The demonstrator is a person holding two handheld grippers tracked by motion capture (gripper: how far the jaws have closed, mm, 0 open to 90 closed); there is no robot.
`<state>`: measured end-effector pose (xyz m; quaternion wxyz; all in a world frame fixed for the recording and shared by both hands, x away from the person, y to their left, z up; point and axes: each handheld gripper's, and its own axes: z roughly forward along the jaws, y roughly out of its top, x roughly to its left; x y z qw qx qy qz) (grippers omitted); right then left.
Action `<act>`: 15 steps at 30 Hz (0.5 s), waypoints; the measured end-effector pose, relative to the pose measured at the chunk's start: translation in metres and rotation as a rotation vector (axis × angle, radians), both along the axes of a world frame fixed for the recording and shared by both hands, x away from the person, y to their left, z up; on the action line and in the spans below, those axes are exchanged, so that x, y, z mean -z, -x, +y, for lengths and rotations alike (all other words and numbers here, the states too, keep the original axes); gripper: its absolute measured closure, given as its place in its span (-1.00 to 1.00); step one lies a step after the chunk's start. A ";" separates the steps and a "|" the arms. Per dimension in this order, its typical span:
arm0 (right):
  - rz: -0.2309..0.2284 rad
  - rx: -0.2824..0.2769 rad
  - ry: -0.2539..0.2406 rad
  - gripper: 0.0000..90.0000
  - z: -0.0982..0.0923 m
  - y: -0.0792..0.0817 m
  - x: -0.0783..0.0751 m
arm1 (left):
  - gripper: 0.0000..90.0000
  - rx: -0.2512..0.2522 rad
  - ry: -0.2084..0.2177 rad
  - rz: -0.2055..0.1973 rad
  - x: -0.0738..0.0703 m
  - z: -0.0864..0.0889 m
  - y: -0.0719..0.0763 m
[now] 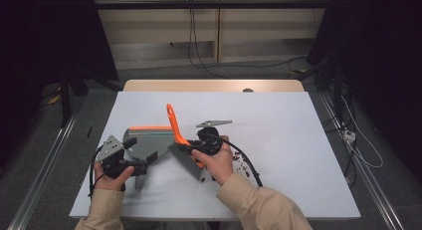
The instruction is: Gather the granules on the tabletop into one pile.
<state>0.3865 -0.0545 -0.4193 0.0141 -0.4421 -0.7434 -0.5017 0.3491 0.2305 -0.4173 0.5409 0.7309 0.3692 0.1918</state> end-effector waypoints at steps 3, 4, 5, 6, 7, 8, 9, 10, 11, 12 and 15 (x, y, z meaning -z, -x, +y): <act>0.019 0.029 0.037 0.58 -0.001 0.001 0.009 | -0.92 -0.002 0.000 -0.001 0.000 0.000 0.000; 0.019 0.042 0.048 0.58 -0.004 0.000 0.010 | -0.92 -0.001 -0.002 -0.001 0.000 0.000 0.000; 0.030 0.057 0.045 0.58 -0.007 -0.002 0.011 | -0.92 -0.001 0.003 -0.001 0.000 -0.001 0.000; 0.045 0.070 0.046 0.58 -0.010 -0.003 0.012 | -0.92 0.000 -0.001 -0.001 0.000 -0.001 0.000; 0.046 0.080 0.063 0.58 -0.012 -0.004 0.013 | -0.92 0.000 -0.003 0.000 0.000 -0.001 0.000; 0.046 0.091 0.076 0.58 -0.014 -0.005 0.014 | -0.92 -0.002 0.000 0.001 0.001 -0.001 0.000; 0.058 0.101 0.078 0.58 -0.017 -0.007 0.015 | -0.92 -0.001 0.000 0.001 0.001 -0.002 0.000; 0.073 0.112 0.073 0.58 -0.019 -0.008 0.016 | -0.92 -0.001 0.000 0.001 0.001 -0.002 0.000; 0.082 0.117 0.075 0.57 -0.021 -0.009 0.017 | -0.92 0.001 -0.004 0.000 0.000 -0.001 0.000; 0.089 0.125 0.074 0.57 -0.023 -0.010 0.017 | -0.92 0.001 -0.003 0.000 0.000 -0.001 0.000; 0.106 0.140 0.078 0.57 -0.027 -0.012 0.017 | -0.92 -0.001 -0.002 0.000 0.000 -0.001 0.000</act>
